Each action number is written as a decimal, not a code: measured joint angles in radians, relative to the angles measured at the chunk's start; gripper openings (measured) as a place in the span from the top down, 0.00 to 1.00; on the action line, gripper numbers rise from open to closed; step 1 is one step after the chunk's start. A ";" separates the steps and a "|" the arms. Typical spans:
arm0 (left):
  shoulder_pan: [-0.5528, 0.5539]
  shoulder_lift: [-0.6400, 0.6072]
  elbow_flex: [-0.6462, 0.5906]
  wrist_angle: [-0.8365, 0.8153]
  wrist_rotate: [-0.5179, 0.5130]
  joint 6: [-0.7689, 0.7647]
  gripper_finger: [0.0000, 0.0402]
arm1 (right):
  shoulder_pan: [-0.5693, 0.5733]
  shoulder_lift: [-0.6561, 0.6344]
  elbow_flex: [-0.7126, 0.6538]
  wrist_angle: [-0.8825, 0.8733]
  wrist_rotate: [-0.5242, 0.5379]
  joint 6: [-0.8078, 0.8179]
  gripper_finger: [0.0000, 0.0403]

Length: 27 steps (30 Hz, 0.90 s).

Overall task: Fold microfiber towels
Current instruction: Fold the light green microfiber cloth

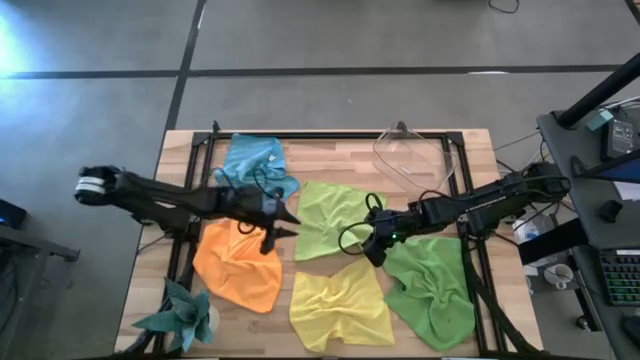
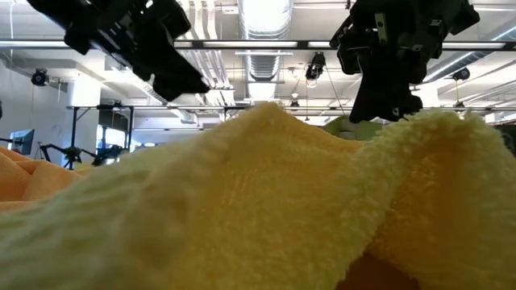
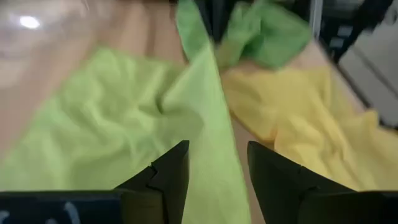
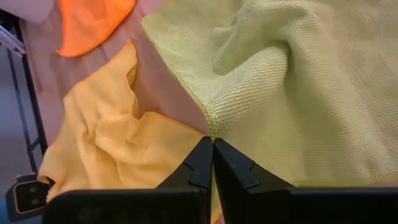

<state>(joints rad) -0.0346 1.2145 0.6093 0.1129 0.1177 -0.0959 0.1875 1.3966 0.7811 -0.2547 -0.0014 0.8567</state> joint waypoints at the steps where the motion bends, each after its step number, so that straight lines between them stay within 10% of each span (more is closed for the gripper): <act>1: -0.011 0.028 0.010 -0.001 0.000 0.000 0.64 | 0.000 -0.001 0.000 0.000 0.001 0.000 0.98; 27: -0.183 0.447 0.185 0.001 -0.099 -0.057 0.64 | -0.018 -0.002 0.000 0.005 0.003 -0.008 0.98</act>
<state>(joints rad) -0.2176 1.6617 0.7945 0.1143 0.0187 -0.1532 0.1692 1.3945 0.7807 -0.2496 0.0013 0.8490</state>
